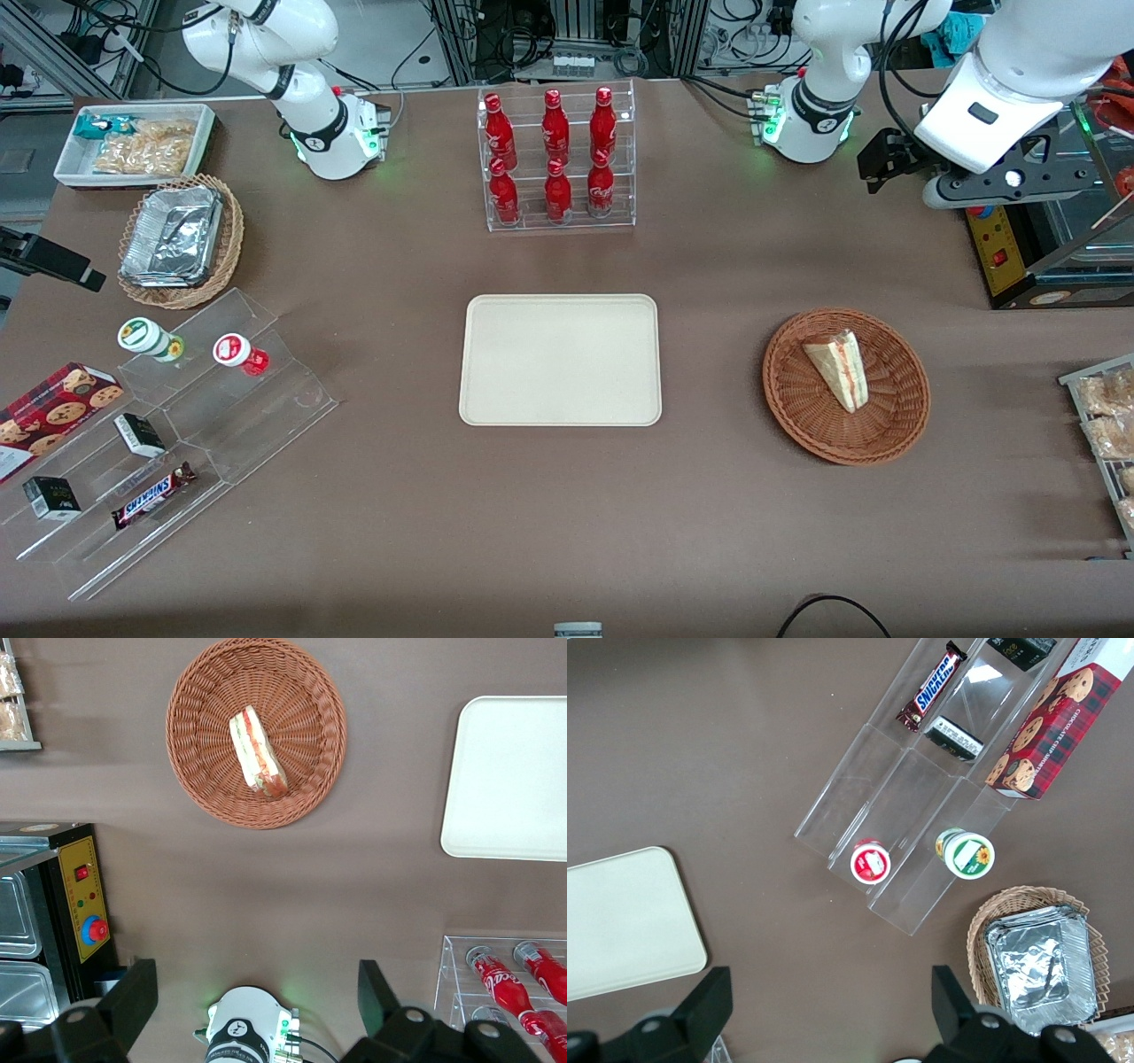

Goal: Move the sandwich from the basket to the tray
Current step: 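Move the left gripper over the sandwich in the wicker basket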

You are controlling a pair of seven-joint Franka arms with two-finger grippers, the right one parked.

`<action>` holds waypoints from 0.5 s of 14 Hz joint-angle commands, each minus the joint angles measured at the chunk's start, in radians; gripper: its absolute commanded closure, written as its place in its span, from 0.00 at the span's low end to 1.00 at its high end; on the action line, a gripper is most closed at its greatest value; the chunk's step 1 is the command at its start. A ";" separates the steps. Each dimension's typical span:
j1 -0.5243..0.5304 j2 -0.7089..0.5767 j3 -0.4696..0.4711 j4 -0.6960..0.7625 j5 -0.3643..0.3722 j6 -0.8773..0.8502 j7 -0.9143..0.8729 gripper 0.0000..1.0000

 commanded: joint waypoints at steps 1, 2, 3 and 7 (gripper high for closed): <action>0.007 -0.005 0.005 -0.002 -0.025 -0.005 0.009 0.00; 0.008 -0.008 0.008 -0.008 -0.033 -0.004 0.012 0.00; 0.009 -0.005 0.010 -0.014 -0.033 -0.004 0.012 0.00; 0.008 0.019 0.066 -0.203 -0.030 0.181 0.006 0.00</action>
